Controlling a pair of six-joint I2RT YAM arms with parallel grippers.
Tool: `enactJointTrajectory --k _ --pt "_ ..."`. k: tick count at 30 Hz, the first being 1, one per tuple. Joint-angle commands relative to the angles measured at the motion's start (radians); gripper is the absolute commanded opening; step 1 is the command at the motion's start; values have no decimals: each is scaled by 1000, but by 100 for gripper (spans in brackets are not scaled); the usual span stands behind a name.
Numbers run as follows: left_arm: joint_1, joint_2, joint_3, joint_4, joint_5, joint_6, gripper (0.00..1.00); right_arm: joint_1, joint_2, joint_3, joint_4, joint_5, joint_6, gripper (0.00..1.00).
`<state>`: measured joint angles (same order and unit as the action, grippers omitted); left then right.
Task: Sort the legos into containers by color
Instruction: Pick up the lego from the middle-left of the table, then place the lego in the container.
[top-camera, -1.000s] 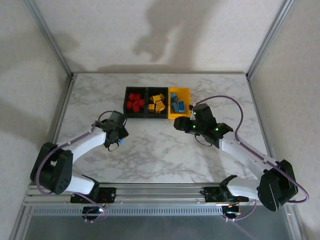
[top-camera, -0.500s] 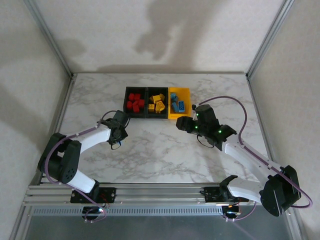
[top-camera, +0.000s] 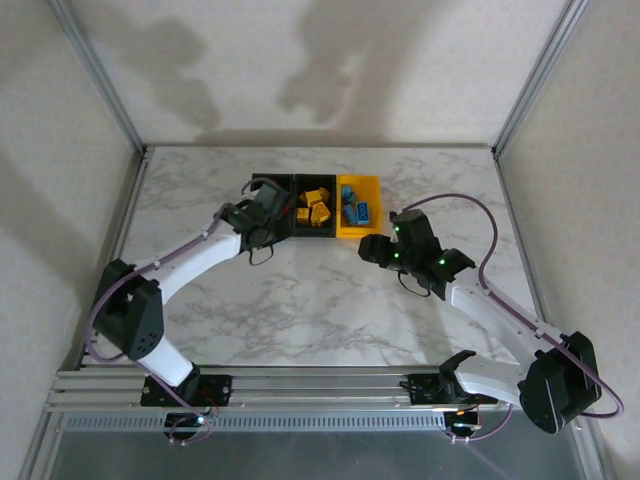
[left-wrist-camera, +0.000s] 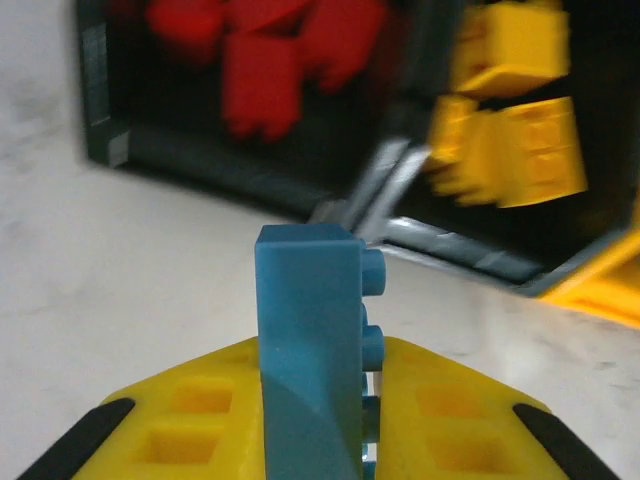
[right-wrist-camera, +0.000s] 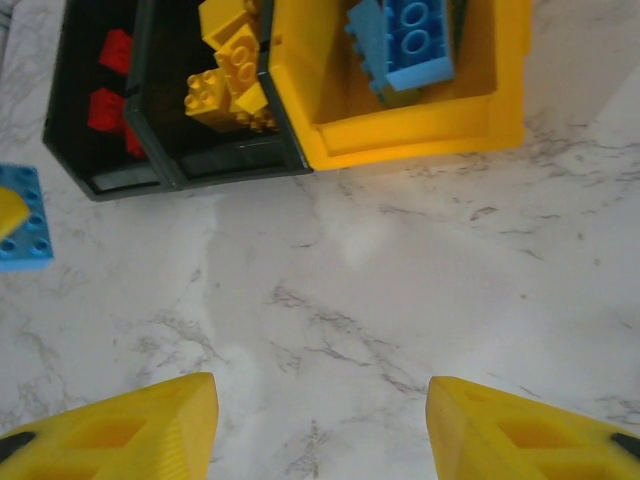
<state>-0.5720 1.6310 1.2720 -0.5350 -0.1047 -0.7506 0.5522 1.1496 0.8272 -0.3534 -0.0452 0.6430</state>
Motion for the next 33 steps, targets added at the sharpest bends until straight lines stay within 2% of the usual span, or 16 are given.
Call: enactJointTrajectory --k 1,7,14,17,23,25,27,33 --pt "-41 95 135 -58 34 54 19 -28 -26 8 -44 25 -2 57" --pt "-95 309 442 -106 69 106 20 -53 -77 -10 -71 31 6 57" --pt "-133 593 860 -255 89 171 21 -57 -119 -26 -103 52 24 57" --pt "-137 680 977 -293 95 184 22 -58 -134 -31 -118 63 31 57" --pt "-135 772 1057 -307 83 189 25 -59 -156 -31 -137 76 40 57" --pt "-135 784 1064 -303 83 191 32 -60 -158 -28 -140 77 40 57" --pt "-133 790 1079 -311 79 191 45 -61 -156 -25 -141 79 40 57" --pt "-135 740 1083 -288 84 198 59 -63 -139 -19 -132 86 38 58"
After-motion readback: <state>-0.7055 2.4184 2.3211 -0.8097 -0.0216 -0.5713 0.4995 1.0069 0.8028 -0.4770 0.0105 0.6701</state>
